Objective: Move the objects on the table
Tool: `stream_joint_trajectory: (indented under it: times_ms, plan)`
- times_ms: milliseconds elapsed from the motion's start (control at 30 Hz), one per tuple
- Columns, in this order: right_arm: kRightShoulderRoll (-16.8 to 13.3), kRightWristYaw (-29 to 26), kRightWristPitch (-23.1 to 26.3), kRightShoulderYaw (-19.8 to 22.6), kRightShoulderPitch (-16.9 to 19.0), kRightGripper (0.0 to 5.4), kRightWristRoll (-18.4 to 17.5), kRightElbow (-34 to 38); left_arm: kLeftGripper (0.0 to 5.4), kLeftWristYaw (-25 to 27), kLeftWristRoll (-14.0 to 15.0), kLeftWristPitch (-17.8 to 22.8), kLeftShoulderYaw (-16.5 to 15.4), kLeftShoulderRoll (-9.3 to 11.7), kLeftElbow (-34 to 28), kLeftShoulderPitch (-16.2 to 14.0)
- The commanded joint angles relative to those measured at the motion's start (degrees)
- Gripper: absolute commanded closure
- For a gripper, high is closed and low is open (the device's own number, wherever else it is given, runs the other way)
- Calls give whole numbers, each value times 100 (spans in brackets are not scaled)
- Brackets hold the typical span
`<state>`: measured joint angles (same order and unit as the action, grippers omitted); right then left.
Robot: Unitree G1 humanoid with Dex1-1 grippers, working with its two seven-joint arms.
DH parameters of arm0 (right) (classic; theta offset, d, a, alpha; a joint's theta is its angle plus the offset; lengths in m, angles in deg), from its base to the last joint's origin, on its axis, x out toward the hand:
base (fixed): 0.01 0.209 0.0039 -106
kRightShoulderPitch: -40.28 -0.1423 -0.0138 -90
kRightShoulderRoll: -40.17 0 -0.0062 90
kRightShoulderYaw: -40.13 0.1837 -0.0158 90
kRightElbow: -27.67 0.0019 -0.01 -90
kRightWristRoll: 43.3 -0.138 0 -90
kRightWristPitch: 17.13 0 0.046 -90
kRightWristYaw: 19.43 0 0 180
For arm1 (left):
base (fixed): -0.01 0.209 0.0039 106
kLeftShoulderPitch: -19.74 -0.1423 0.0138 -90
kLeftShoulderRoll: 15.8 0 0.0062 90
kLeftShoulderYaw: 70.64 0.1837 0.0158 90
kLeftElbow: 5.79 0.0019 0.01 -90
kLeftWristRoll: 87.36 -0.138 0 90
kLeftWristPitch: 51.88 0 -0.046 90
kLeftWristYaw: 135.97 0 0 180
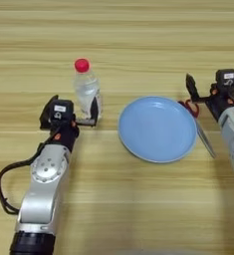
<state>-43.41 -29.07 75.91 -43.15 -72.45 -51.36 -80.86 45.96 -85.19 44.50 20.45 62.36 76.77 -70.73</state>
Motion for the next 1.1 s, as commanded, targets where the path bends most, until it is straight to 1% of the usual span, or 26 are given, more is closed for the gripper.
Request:
stream_joint_trajectory:
  times_ms: [33, 233, 533, 600, 867, 1100]
  plan:
    - [41, 31, 4, -38, -94, 4, 42, 79, 0, 55, -43, -110, -62, 50, 237, 148]
    - [65, 58, 8, -63, -91, 4, 51, 90, 0, 109, -50, -171, -74, 57, 399, 296]
    - [102, 69, 44, -82, -77, 4, 30, 129, 0, 221, -13, -206, -67, 58, 466, 443]
    - [108, 72, 53, -81, -76, 4, 29, 137, 0, 266, 27, -223, -76, 50, 538, 493]
    - [114, 69, 74, -80, -71, 4, 23, 147, 0, 319, -2, -400, -62, 28, 986, 735]
    - [115, 66, 91, -79, -64, 4, 19, 159, 0, 259, -51, -570, -53, -31, 1542, 1092]
